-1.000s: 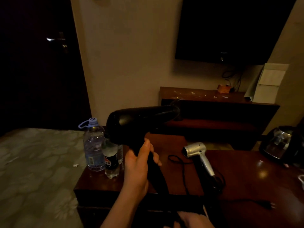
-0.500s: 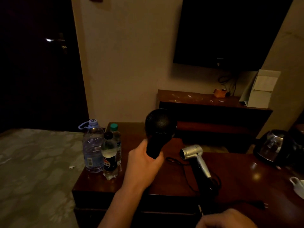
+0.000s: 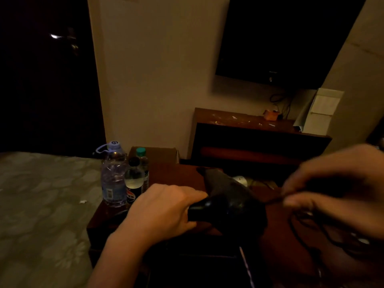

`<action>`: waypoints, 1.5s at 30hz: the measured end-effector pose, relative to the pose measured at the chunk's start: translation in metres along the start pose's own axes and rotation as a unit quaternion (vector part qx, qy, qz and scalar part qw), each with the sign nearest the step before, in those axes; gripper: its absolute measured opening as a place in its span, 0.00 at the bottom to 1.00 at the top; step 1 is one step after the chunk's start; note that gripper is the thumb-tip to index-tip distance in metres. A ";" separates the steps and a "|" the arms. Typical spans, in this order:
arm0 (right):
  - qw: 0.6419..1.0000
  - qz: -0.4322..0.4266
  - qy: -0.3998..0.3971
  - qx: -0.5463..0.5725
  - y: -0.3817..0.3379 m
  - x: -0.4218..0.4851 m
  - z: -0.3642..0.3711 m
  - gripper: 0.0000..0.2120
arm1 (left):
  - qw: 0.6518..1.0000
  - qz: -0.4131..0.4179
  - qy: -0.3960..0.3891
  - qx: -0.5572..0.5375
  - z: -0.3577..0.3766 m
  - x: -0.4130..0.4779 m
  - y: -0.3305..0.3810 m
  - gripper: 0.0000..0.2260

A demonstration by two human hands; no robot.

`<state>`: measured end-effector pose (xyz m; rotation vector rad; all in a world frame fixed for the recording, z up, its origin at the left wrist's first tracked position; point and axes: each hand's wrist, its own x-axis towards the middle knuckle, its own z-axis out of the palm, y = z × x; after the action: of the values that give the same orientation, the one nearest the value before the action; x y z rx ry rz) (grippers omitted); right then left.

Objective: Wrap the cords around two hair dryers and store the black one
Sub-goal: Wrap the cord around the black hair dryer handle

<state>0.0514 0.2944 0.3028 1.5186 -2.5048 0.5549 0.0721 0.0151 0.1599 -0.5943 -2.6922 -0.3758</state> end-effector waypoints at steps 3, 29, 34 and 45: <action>0.998 -0.019 0.067 -0.001 0.010 0.033 0.011 0.08 | 0.995 0.067 0.068 0.002 -0.008 -0.006 0.009 0.15; 0.841 0.212 -0.203 0.454 0.166 0.109 0.131 0.12 | 0.812 -0.209 0.225 -0.497 0.030 -0.009 -0.003 0.19; 0.859 0.244 -0.253 0.372 0.171 0.104 0.145 0.18 | 0.766 -0.246 0.203 -0.558 0.049 -0.006 -0.029 0.12; 0.775 0.220 -0.216 0.551 0.157 0.063 0.195 0.09 | 0.678 -0.289 0.291 -0.610 0.069 0.021 -0.040 0.07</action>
<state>-0.1053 0.2318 0.1084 1.3266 -3.0495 2.3150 0.0164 0.0105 0.0988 0.1717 -1.5753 -2.1532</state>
